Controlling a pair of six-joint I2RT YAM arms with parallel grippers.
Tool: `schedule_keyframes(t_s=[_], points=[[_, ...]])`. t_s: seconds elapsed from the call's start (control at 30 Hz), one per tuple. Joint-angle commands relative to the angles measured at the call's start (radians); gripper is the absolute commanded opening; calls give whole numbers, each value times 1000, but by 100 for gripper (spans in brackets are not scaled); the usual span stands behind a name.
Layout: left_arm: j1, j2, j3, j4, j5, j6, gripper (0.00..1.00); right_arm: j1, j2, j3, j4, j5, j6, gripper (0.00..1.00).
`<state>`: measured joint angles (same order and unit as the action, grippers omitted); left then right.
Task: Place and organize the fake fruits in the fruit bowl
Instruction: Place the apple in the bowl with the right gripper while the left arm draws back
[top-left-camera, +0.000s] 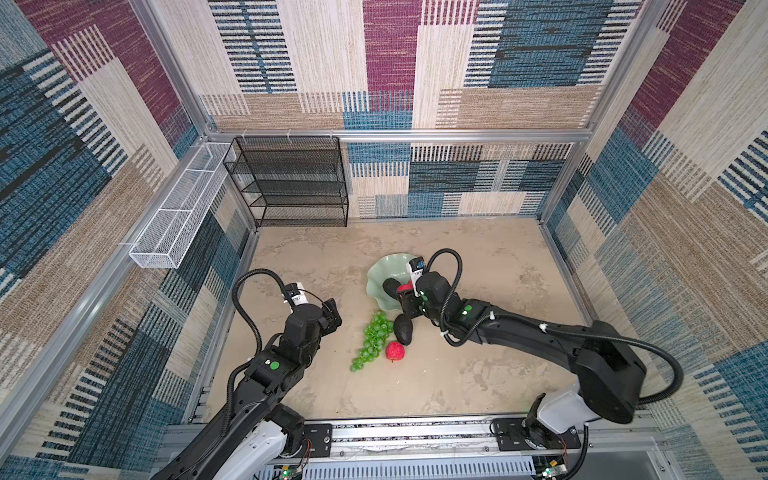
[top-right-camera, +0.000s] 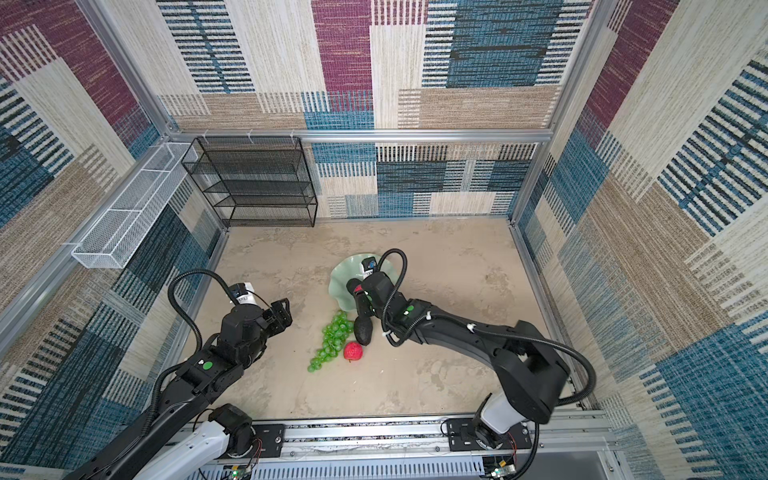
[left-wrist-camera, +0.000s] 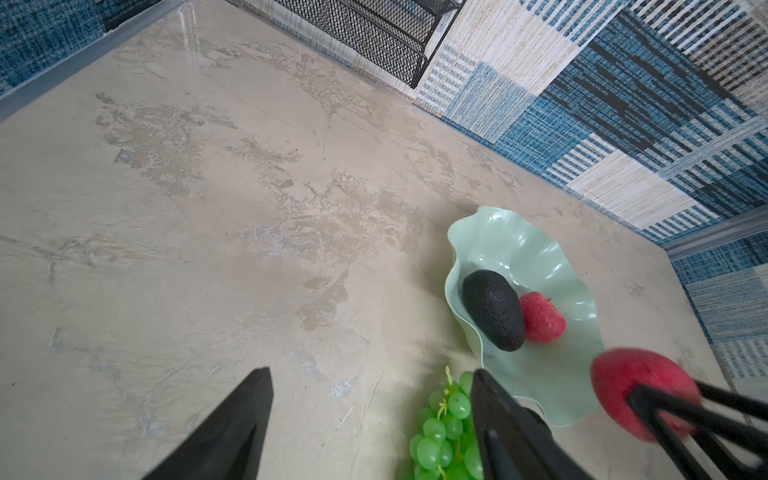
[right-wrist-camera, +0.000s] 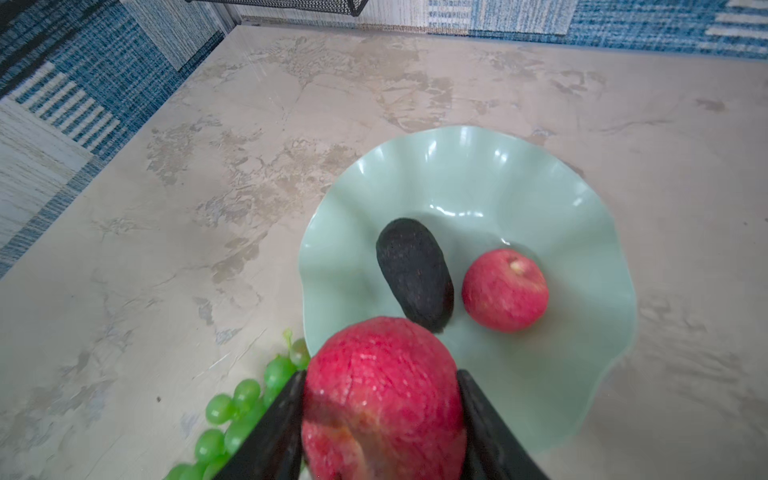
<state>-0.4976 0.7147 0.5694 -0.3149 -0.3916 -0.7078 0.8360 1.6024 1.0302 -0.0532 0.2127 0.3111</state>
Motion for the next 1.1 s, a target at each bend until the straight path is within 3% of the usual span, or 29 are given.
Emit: schedule_keyframes(t_s=[0.0, 0.3, 0.57, 0.73, 0.9, 1.07], points=[[2, -40, -12, -72, 35, -34, 78, -10, 106, 75, 60, -68, -86, 50], [2, -193, -46, -165, 113, -66, 77, -37, 293, 172, 72, -134, -101, 55], [-2, -119, -35, -160, 283, -83, 73, -58, 288, 168, 77, -163, -86, 69], [-68, -38, -32, -105, 325, -94, 71, -78, 147, 122, 90, -171, -67, 75], [-271, 95, 7, -41, 250, -105, 71, -102, -102, -4, 124, -126, -39, 89], [-405, 284, 61, 11, 230, -131, 71, -124, -331, -171, 128, -92, 5, 98]])
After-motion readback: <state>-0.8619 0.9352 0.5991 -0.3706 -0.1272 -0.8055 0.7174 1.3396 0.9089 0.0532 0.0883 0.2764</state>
